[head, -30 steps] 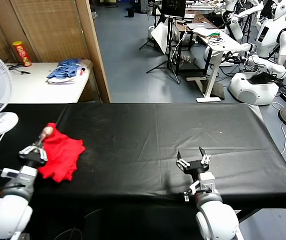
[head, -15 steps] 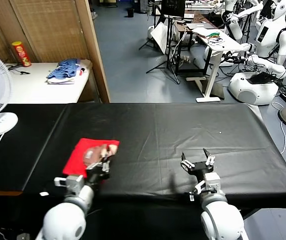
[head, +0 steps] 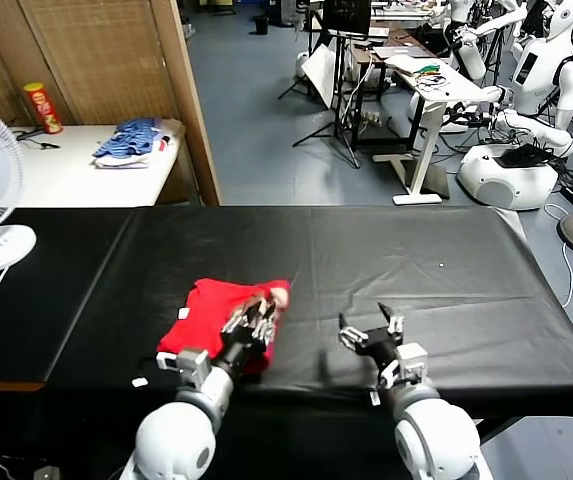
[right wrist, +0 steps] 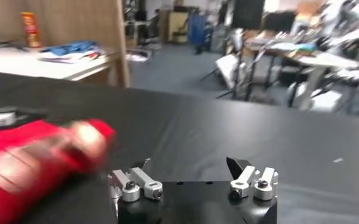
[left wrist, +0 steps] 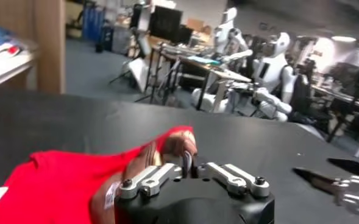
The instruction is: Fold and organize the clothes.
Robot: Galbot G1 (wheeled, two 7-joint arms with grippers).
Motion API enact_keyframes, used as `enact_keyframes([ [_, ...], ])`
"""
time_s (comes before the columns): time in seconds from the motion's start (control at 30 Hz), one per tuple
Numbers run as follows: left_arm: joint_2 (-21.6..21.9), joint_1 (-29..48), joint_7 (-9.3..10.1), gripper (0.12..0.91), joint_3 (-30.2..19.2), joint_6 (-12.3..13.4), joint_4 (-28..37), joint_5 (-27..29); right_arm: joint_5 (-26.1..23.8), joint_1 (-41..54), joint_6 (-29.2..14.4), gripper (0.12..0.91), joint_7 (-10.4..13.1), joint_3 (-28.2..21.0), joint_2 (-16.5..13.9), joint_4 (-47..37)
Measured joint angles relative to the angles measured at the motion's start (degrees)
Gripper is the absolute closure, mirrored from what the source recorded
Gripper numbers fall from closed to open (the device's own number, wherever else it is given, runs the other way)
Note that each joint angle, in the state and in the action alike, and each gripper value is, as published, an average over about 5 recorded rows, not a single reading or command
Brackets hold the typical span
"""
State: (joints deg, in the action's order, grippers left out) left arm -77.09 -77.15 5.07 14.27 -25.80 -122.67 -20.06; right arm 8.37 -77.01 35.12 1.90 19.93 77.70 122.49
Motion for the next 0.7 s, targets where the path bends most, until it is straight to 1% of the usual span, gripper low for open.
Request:
enact_keyframes([
  [0.07,0.6,-0.2,-0.85,0.478,0.3,1.1,-0.5,0.0,2.9,0.8,1.4,0.227,0.2,-0.9,-0.2,-0.7],
  [0.1,1.0,-0.4,-1.05,0.412,0.6,1.6,-0.8,-0.1,4.6,1.3,2.1,0.227,0.5,-1.4,-0.2,-1.2],
  [0.13,1.4,-0.6,-1.16,0.363,0.9,2.2,-1.1,-0.3,6.3,1.9,2.6,0.227,0.9,-2.0,-0.2,-1.7],
  [0.2,2.3,-1.1,-1.09,0.283,1.7,3.2,-1.9,-0.5,9.8,3.2,3.7,0.227,2.0,-3.3,0.2,-2.9],
  [0.23,2.7,-1.4,-0.99,0.259,2.2,3.6,-2.3,-0.5,11.6,4.0,4.1,0.227,2.6,-4.0,0.4,-3.7],
  [0.37,4.1,-2.8,-0.39,0.234,4.0,4.3,-3.7,-0.2,17.7,7.3,5.4,0.227,5.1,-6.8,1.9,-7.3],
  [0.47,4.4,-4.1,0.3,0.233,5.2,4.8,-4.2,0.2,19.6,9.3,5.1,0.236,5.7,-8.3,3.1,-10.0],
  [0.5,4.3,-4.5,0.52,0.232,5.5,4.9,-4.3,0.4,19.8,9.9,4.9,0.251,5.6,-8.7,3.4,-10.9],
  [0.57,4.2,-5.4,0.85,0.232,6.2,5.1,-4.4,0.6,20.1,10.7,4.4,0.315,5.5,-9.2,4.0,-12.4],
  [0.6,4.2,-5.7,0.95,0.232,6.5,5.1,-4.5,0.6,20.0,10.9,4.2,0.359,5.4,-9.3,4.2,-13.0],
  [0.7,4.0,-6.7,1.06,0.232,7.3,5.2,-4.8,0.8,18.8,11.3,3.1,0.52,4.6,-9.6,4.4,-14.6],
])
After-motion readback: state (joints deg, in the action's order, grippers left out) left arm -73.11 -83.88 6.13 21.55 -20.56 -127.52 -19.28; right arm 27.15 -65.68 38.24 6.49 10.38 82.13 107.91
